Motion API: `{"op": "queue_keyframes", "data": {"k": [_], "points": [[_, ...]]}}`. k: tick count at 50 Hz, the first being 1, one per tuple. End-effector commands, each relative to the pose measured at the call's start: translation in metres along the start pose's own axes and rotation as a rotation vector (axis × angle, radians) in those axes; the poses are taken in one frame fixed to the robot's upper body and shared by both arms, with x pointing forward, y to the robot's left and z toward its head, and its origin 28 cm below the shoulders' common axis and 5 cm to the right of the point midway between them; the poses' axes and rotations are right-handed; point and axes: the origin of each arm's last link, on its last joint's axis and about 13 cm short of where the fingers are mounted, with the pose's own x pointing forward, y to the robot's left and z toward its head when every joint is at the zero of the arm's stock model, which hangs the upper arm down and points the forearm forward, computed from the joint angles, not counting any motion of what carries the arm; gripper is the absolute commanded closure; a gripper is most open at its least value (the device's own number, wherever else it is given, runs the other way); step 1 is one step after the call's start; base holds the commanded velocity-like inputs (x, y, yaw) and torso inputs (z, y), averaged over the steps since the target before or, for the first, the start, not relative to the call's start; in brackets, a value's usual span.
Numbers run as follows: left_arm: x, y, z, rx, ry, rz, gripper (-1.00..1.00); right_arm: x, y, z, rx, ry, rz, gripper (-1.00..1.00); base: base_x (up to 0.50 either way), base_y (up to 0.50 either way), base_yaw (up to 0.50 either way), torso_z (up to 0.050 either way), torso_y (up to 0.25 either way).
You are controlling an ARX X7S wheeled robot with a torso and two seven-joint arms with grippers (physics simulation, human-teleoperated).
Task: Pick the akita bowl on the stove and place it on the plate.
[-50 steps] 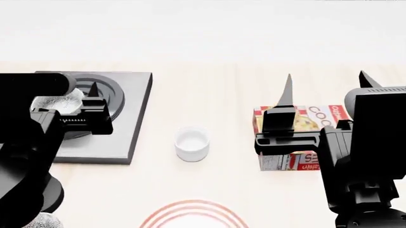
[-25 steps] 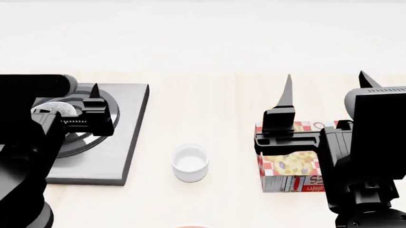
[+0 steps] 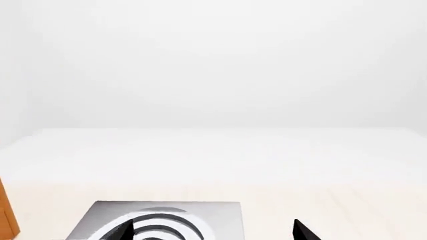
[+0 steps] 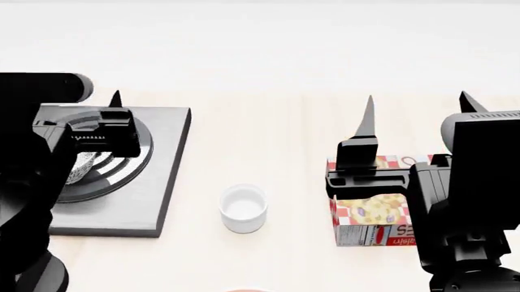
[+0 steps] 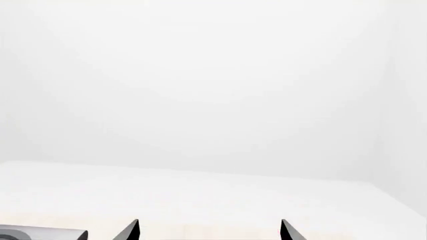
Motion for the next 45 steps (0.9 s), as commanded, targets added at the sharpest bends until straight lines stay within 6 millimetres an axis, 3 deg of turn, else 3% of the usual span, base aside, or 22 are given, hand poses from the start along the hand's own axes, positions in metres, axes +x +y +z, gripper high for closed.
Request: {"op": "queue_keyframes", "data": {"k": [1,25,33,45], "points": [[0.019,0.013,0.038,0.070,-0.047,0.046,-1.00,0.000,0.000,0.000,-0.002,0.001,0.000,-1.00,0.00,0.00,0.00,0.000,0.000],[0.057,0.039,0.084,0.317,-0.077,0.142,-1.00,0.000,0.000,-0.001,-0.001,0.000,-0.002,-1.00,0.00,0.00,0.00,0.000,0.000],[0.060,0.044,0.094,0.431,-0.061,0.101,-1.00,0.001,0.000,-0.001,0.001,0.000,-0.001,-1.00,0.00,0.00,0.00,0.000,0.000],[0.059,0.051,0.095,0.406,-0.050,0.025,-1.00,0.000,0.000,0.001,0.002,-0.001,0.000,-1.00,0.00,0.00,0.00,0.000,0.000]]}}
